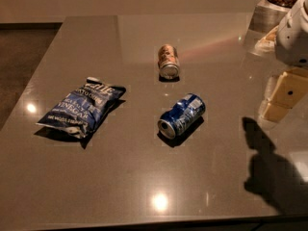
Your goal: Place pepsi can upright
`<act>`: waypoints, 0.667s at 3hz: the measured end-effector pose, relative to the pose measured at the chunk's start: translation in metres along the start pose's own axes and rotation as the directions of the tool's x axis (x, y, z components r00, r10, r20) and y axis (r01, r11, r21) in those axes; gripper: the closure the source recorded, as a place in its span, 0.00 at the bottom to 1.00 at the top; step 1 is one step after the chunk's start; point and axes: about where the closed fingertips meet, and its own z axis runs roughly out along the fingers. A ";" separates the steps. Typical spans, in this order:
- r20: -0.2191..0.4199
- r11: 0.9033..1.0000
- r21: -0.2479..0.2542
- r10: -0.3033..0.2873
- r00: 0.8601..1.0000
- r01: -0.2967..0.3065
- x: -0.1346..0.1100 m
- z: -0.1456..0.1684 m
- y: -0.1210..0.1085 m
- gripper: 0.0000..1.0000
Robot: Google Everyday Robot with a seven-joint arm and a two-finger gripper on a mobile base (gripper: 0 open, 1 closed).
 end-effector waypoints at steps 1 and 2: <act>0.000 1.000 0.000 0.000 1.000 0.000 0.000 0.000 0.000 0.00; 0.008 0.999 -0.004 -0.039 0.999 0.039 -0.009 0.001 -0.001 0.00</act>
Offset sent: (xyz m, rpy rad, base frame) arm 0.0069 0.0186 -0.0044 -0.0081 0.0165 0.0994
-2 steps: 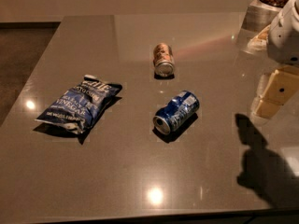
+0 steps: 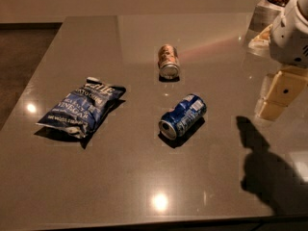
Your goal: Place pepsi can upright
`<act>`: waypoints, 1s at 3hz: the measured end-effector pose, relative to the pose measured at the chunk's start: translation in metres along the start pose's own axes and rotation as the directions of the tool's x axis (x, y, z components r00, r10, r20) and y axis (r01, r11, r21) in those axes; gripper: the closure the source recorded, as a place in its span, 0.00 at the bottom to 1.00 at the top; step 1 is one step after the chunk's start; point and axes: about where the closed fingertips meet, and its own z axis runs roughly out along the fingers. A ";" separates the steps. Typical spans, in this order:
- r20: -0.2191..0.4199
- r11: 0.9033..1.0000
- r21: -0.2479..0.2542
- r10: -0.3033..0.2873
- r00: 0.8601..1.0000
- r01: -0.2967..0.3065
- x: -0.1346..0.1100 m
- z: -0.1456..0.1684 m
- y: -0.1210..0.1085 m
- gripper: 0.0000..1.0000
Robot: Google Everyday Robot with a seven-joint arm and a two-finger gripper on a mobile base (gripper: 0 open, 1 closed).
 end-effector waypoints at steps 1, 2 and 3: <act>0.009 0.990 -0.035 -0.134 0.991 0.135 -0.027 0.008 0.003 0.00; 0.024 0.958 -0.066 -0.279 0.960 0.280 -0.050 0.016 0.007 0.00; 0.045 0.891 -0.106 -0.439 0.897 0.441 -0.075 0.037 0.015 0.00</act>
Offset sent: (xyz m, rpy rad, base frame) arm 0.0073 0.0762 -0.0158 -0.0953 0.0606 0.4694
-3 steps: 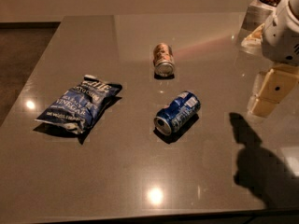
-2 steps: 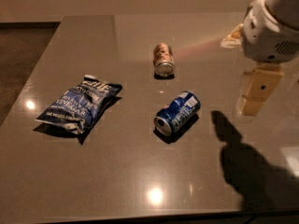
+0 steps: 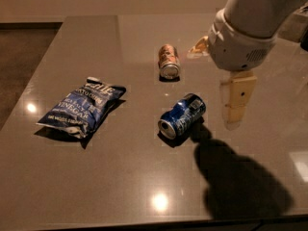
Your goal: Place pepsi can upright
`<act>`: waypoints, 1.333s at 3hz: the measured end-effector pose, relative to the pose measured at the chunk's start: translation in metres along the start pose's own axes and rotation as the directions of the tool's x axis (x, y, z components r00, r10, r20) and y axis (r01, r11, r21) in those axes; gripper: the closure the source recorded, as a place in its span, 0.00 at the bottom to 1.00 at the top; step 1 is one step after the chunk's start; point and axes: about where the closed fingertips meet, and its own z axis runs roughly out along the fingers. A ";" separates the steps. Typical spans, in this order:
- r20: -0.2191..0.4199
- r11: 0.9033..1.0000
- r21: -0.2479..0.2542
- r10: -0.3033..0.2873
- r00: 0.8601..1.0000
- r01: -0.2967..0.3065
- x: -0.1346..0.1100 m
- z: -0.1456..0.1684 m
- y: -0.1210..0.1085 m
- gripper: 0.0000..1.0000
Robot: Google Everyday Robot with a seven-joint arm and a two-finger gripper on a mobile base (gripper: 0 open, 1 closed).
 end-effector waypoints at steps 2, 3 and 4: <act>0.012 0.963 -0.119 -0.241 0.971 0.240 -0.037 0.066 0.009 0.00; 0.015 0.957 -0.155 -0.248 0.969 0.247 -0.037 0.087 0.015 0.00; 0.026 0.950 -0.190 -0.246 0.969 0.246 -0.038 0.104 0.019 0.00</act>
Offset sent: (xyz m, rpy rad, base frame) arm -0.0120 0.0541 -0.0821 -0.1129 0.1183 0.3269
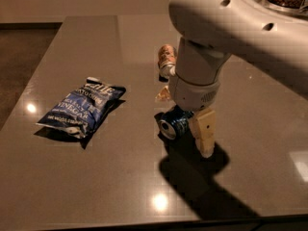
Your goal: Place pepsi can upright
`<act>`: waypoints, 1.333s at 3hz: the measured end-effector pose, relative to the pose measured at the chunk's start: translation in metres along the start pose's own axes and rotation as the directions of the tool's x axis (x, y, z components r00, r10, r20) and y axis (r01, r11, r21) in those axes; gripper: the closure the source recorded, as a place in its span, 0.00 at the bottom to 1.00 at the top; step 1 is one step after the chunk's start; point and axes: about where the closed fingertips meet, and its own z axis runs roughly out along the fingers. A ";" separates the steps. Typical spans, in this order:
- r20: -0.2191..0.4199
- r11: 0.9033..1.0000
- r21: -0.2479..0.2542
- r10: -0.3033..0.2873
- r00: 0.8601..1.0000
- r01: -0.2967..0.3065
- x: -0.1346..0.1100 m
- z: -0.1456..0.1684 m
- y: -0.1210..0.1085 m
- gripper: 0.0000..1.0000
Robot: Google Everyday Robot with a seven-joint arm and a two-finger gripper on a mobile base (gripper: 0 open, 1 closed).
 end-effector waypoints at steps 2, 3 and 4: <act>0.048 0.998 -0.037 0.053 0.997 -0.051 0.004 0.007 -0.005 0.46; 0.138 0.993 0.001 0.119 0.983 -0.120 0.008 -0.013 -0.009 0.69; 0.322 0.950 0.047 0.279 0.905 -0.309 0.026 -0.056 -0.015 0.99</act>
Offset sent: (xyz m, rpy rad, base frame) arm 0.0053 0.0011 -0.0069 0.0286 0.0956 -0.0523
